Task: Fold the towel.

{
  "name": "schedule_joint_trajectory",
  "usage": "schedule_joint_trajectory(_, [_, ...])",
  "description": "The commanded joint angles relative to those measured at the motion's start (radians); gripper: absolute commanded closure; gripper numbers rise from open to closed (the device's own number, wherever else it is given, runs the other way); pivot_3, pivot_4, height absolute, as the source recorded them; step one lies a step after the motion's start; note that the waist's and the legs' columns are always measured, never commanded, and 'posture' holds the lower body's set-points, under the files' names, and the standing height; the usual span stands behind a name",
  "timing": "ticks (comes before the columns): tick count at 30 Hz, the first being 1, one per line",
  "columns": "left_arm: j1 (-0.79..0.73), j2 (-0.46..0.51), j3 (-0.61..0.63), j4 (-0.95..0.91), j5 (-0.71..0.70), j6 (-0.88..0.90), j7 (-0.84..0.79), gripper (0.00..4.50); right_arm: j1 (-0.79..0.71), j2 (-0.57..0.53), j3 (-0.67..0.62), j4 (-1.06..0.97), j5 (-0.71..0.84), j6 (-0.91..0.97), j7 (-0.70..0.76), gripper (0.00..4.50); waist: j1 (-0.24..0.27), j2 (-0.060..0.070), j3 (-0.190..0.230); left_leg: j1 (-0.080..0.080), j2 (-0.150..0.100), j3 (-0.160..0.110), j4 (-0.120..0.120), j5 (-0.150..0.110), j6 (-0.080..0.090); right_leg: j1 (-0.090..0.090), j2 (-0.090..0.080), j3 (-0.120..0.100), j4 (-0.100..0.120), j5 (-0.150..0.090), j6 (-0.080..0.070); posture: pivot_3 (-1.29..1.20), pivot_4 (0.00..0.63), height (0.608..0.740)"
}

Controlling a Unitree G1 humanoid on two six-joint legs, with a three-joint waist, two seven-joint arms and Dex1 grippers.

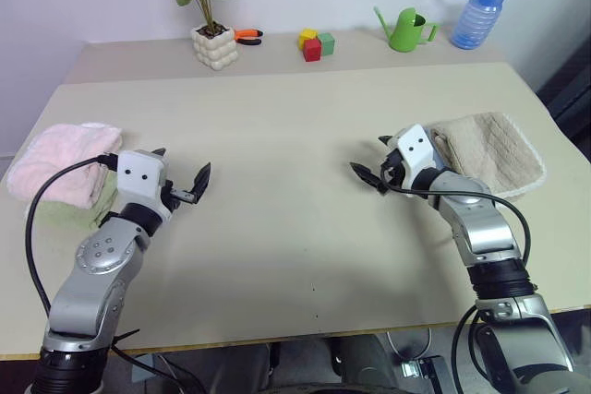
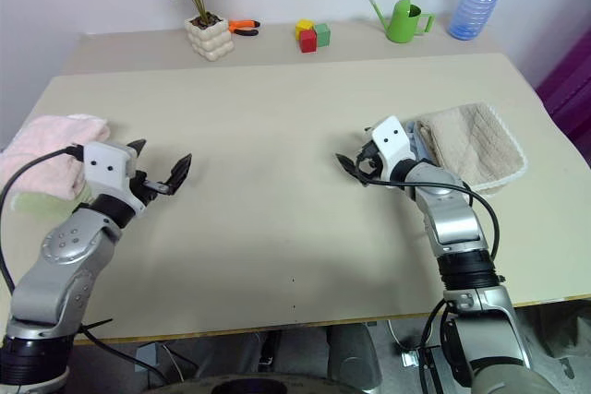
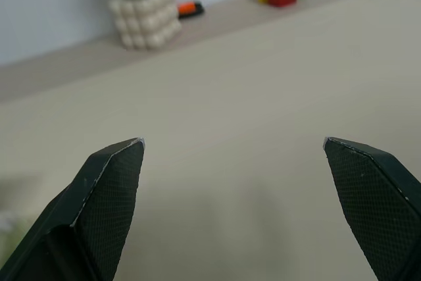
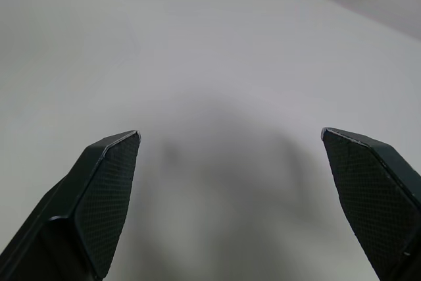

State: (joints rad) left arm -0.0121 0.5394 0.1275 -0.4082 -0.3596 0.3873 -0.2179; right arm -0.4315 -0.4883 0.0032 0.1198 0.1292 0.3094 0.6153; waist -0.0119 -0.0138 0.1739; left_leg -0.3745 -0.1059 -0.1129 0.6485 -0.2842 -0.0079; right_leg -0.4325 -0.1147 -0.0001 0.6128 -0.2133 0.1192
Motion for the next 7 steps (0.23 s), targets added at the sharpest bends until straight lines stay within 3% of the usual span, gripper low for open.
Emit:
schedule_joint_trajectory(1, [-0.02, -0.019, -0.026, 0.007, 0.029, -0.009, -0.029, 0.03, 0.001, -0.014, -0.03, -0.056, 0.018, -0.004, 0.003, 0.0, 0.002, 0.0, 0.0, 0.0, 0.0, 0.0, 0.0, -0.001, 0.001, 0.0, 0.0, 0.0, 0.0, 0.0, 0.0, 0.0, 0.15, 0.732])
schedule_joint_trajectory(7, [-0.054, -0.057, -0.056, 0.029, 0.08, -0.004, -0.031, 0.03, -0.029, -0.002, -0.019, -0.011, 0.006, -0.022, -0.003, 0.0, 0.004, 0.0, 0.0, 0.0, -0.001, 0.0, 0.001, -0.002, 0.003, 0.001, -0.001, 0.0, 0.0, 0.0, 0.0, 0.0, 0.15, 0.732])
